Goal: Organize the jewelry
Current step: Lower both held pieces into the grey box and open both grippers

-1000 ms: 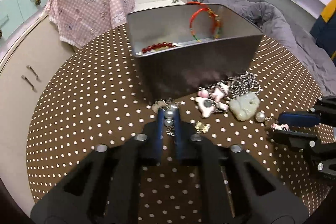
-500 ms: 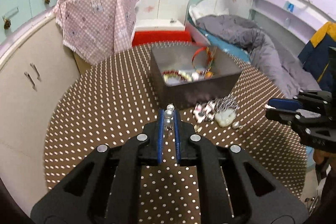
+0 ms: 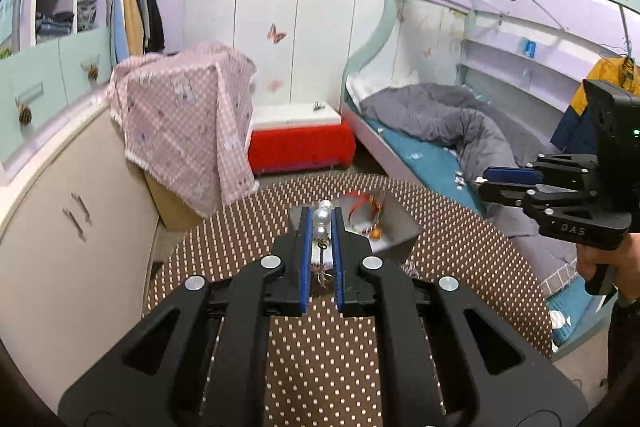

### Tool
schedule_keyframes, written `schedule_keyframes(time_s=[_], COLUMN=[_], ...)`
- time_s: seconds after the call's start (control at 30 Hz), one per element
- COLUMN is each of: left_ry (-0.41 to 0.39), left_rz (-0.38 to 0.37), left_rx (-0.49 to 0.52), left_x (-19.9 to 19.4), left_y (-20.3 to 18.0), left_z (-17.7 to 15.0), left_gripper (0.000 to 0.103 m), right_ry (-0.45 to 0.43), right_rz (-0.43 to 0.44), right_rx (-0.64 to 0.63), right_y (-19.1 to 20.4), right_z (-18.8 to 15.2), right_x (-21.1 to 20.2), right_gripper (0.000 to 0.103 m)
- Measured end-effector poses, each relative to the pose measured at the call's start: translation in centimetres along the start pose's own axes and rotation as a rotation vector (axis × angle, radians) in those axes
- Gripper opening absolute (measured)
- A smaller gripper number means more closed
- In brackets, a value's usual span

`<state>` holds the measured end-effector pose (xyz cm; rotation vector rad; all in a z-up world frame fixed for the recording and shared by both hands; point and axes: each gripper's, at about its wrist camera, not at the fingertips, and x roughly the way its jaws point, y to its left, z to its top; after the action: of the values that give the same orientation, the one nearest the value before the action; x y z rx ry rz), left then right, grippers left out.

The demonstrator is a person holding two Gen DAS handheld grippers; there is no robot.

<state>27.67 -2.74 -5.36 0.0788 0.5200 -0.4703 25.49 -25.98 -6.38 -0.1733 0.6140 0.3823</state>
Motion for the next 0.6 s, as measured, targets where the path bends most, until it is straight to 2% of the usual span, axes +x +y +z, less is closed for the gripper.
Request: schedule_keyframes(time_s=[0.27,0.6], left_ry=[-0.041,0.02], left_rz=[-0.035,-0.079], left_rx=[0.014,0.014], left_x=[0.7,5.3], left_y=[-0.6,-1.4], left_z=[3.4,4.9], left_gripper=[0.009,0.009], right_ry=[-0.026,0.019], right_rz=[0.069,0.118], right_rx=[0.03,0.081], right_y=[-0.9,-2.0], right_z=[3.0,5.1], right_x=[1.4,5.6], right_gripper=[0.022,0.022])
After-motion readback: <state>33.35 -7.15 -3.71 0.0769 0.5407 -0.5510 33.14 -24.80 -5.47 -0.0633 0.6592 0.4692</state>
